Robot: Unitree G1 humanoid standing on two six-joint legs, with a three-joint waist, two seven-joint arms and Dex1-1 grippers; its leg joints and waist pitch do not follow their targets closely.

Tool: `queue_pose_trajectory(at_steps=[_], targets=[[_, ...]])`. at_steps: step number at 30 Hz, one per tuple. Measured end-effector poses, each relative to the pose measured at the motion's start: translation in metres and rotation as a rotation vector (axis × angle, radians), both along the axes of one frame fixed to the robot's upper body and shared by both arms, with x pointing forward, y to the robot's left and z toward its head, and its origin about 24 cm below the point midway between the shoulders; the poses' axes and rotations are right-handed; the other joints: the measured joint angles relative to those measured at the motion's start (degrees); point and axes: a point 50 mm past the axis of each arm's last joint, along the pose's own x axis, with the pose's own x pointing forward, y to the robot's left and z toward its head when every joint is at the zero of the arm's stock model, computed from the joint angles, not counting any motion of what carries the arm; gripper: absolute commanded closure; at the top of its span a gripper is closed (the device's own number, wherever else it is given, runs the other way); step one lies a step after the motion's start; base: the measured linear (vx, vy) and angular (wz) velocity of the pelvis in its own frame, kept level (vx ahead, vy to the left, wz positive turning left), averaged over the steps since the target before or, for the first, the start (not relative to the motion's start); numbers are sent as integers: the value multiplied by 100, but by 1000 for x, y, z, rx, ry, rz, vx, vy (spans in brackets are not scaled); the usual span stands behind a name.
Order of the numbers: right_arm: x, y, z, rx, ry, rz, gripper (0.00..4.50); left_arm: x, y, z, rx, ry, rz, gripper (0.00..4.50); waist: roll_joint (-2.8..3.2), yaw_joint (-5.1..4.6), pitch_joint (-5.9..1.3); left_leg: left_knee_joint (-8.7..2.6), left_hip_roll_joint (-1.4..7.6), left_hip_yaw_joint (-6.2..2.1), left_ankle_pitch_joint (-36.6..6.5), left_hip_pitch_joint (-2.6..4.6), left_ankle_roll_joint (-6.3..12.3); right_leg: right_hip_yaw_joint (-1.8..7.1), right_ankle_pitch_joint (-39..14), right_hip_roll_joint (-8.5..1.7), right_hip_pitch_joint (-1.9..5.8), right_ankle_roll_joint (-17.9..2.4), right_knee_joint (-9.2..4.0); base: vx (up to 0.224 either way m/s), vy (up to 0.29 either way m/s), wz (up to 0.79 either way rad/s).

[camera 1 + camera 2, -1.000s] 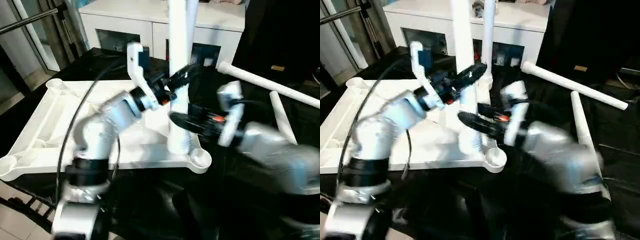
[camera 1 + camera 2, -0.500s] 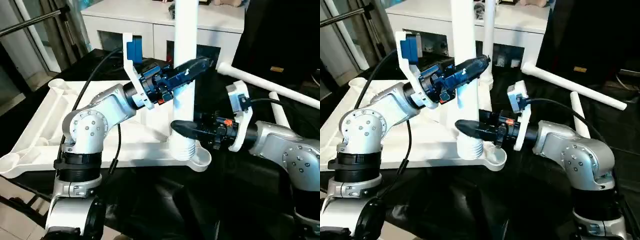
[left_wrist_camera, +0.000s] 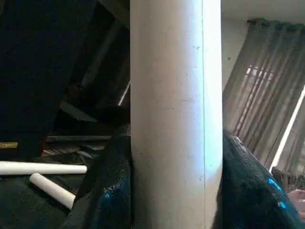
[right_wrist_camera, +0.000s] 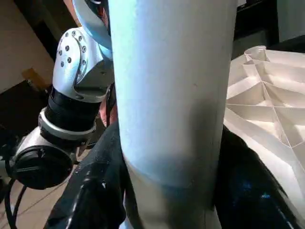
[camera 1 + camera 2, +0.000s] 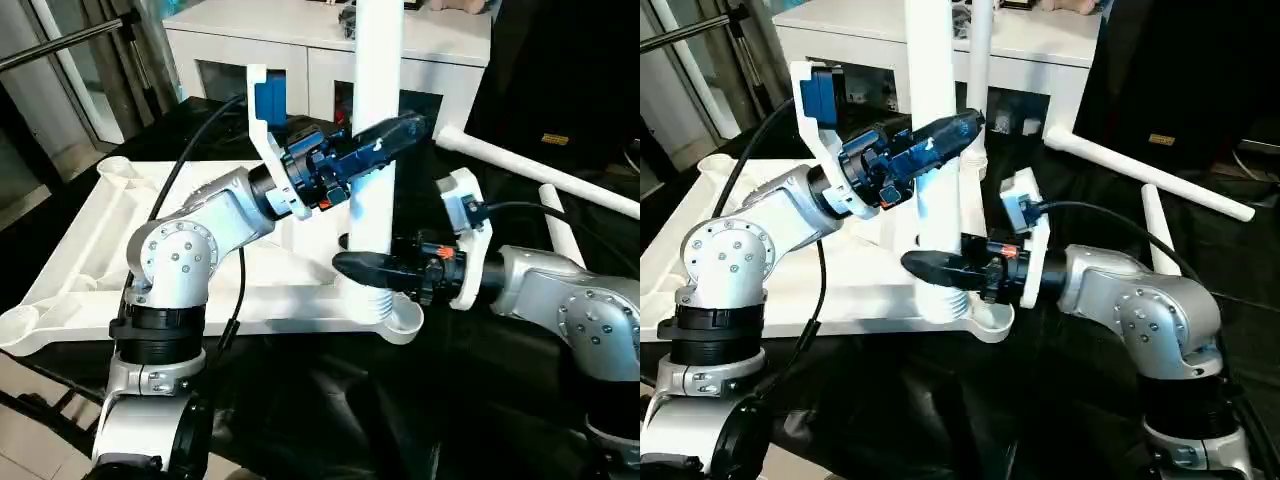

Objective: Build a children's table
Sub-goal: Insert table leg to table base

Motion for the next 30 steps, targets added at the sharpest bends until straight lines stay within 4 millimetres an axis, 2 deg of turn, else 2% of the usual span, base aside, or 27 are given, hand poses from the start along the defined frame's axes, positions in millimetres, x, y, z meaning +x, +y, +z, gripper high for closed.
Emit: queue_pose_trajectory(at_steps=[5,7,9,13,17,19,22,23,24,30], targets=[[2,5,-1,10,0,-25,254,2,2,-3,-10,25,34,265,-2,-1,0,0,0,0,0,0,0,-1,0,0,0,0,0,0,0,0],[2,7,-1,15,1,-36,256,2,3,-3,-10,30,53,196,-6,0,-2,0,0,0,0,0,0,0,0,0,0,0,0,0,0,0],[5,9,-3,1,-3,-82,256,4,1,-4,29,15,118,193,-12,-5,-6,0,1,-1,0,1,-1,0,0,0,1,0,0,0,0,0],[11,9,-7,-33,-2,-173,257,8,-4,-13,157,-5,255,155,-13,-8,-5,-1,1,-2,1,-1,-2,0,-4,0,0,8,-1,0,0,0],[15,10,-9,-43,6,-246,257,11,-11,-21,262,13,379,155,-15,-16,-5,-1,2,-2,1,-2,-2,0,-5,1,-1,10,-1,0,0,0],[18,9,-11,-52,10,-287,258,13,-15,-22,268,40,440,189,-17,-19,-4,-1,2,-1,1,-3,-2,0,-5,1,-1,10,-1,0,0,0],[21,8,-11,-65,-7,-334,259,16,-19,-22,244,61,510,202,-17,-18,-4,-1,2,-1,1,-4,-2,0,-6,1,-1,11,-3,0,0,0],[21,8,-11,-66,-10,-338,259,16,-19,-22,241,63,524,202,-17,-17,-4,-1,2,-1,1,-3,-2,0,-6,1,-1,12,-2,0,0,0],[21,9,-11,-68,-11,-341,259,17,-18,-22,240,61,534,229,-16,-20,-4,-1,2,-1,1,-3,-2,0,-7,1,-1,13,-3,0,0,0],[22,10,-12,-87,-28,-353,259,18,-20,-22,227,61,538,250,-16,-21,-4,-1,2,-1,1,-5,-2,0,-8,1,-2,15,-4,0,0,0]])
